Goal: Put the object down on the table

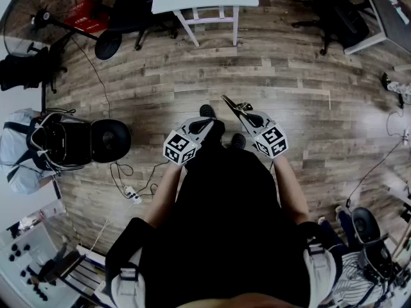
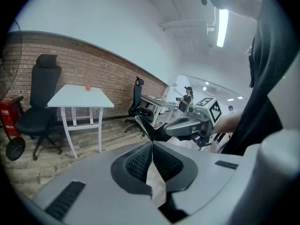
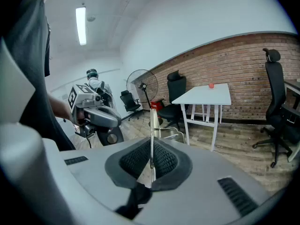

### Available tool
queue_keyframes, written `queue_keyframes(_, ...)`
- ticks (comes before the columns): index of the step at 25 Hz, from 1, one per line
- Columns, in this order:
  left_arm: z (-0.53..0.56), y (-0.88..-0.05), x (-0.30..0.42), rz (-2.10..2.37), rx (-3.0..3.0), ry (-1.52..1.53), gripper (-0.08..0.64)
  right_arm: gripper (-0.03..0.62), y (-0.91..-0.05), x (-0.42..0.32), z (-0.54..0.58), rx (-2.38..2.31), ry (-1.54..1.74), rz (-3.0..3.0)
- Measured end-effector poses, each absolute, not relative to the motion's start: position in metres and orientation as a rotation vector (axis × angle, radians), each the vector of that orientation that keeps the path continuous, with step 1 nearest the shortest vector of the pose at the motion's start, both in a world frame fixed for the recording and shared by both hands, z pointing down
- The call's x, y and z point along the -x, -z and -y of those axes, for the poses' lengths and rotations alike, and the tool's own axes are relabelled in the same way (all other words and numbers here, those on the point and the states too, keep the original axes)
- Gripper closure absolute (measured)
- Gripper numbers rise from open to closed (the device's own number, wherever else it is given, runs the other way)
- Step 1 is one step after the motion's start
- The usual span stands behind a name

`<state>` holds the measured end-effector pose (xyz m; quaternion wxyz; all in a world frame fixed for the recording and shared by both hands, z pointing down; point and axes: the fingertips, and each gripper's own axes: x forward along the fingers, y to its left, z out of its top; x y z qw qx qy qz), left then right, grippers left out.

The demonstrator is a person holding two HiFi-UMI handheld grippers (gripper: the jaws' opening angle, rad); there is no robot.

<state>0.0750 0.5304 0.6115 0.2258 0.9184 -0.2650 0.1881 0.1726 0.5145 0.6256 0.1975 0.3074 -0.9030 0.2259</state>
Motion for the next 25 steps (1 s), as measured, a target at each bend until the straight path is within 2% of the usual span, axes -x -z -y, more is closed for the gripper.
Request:
queue_keyframes(11,-0.507,-0.587,-0.104,0.795,-2.585,-0.468,0.538,0.594,-0.619,-0.195,-0.519,-0.824,-0.617,2.541)
queue_keyframes(25,-0.474,-0.592,-0.056,0.82,-2.57,-0.447,0.538,0.594,-0.617,-0.157,-0.48,-0.827,-0.597,2.53)
